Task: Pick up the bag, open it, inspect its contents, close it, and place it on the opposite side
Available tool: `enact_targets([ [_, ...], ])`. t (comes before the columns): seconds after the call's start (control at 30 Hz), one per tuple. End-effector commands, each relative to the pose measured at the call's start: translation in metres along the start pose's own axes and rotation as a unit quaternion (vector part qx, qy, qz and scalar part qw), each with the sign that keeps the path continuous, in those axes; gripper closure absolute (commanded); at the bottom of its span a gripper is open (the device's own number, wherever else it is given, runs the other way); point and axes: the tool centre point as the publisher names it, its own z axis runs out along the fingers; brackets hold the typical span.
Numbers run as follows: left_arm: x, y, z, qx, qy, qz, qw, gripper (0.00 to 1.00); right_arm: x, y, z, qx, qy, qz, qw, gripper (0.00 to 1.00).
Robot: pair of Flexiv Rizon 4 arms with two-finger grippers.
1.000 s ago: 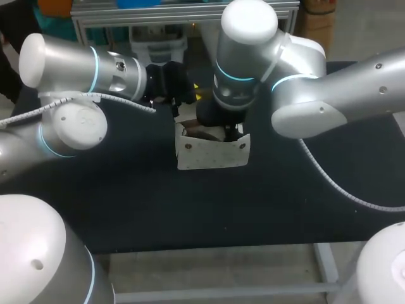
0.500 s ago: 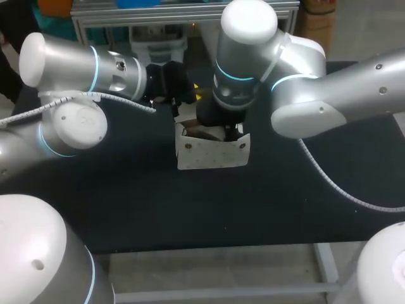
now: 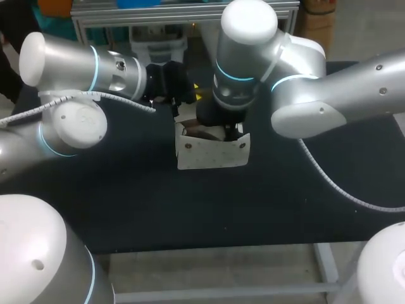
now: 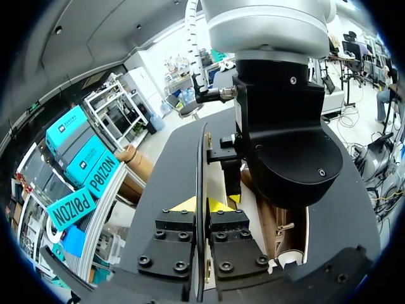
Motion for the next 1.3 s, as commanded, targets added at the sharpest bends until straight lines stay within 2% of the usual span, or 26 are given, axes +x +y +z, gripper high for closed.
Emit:
enact_targets([
  [0.03,0.0,0.0,0.002,0.002,0.0,0.0,1.0,1.0,-0.001,-0.001,0.006,0.001,-0.003,0.001,1.0,0.58],
  [0.07,0.0,0.0,0.002,0.002,0.0,0.0,1.0,1.0,-0.001,-0.001,0.006,0.001,-0.004,0.001,1.0,0.63],
  [0.13,0.001,0.0,0.002,0.002,0.001,0.001,1.0,1.0,-0.002,-0.002,0.006,0.001,-0.006,0.001,1.0,0.83],
  [0.17,0.001,0.0,0.003,0.002,0.001,0.001,1.0,1.0,-0.002,-0.002,0.005,0.002,-0.008,0.002,1.0,1.0],
  [0.43,0.001,0.0,0.003,0.003,0.002,0.002,1.0,1.0,-0.004,-0.004,-0.004,-0.001,-0.039,0.009,0.999,1.0],
  [0.73,0.002,0.001,0.004,0.003,0.004,0.001,1.0,1.0,-0.014,-0.008,-0.032,-0.008,-0.119,0.034,0.992,1.0],
  [0.93,0.002,0.001,0.005,0.004,0.005,0.001,1.0,1.0,-0.019,-0.009,-0.047,-0.008,-0.153,0.042,0.987,1.0],
  [1.13,0.0,0.002,0.005,0.004,0.005,-0.003,1.0,1.0,-0.02,-0.012,-0.059,-0.008,-0.187,0.051,0.981,1.0],
  [1.3,-0.003,0.001,0.003,0.007,-0.001,-0.01,1.0,1.0,-0.017,-0.02,-0.08,-0.013,-0.23,0.061,0.971,1.0],
])
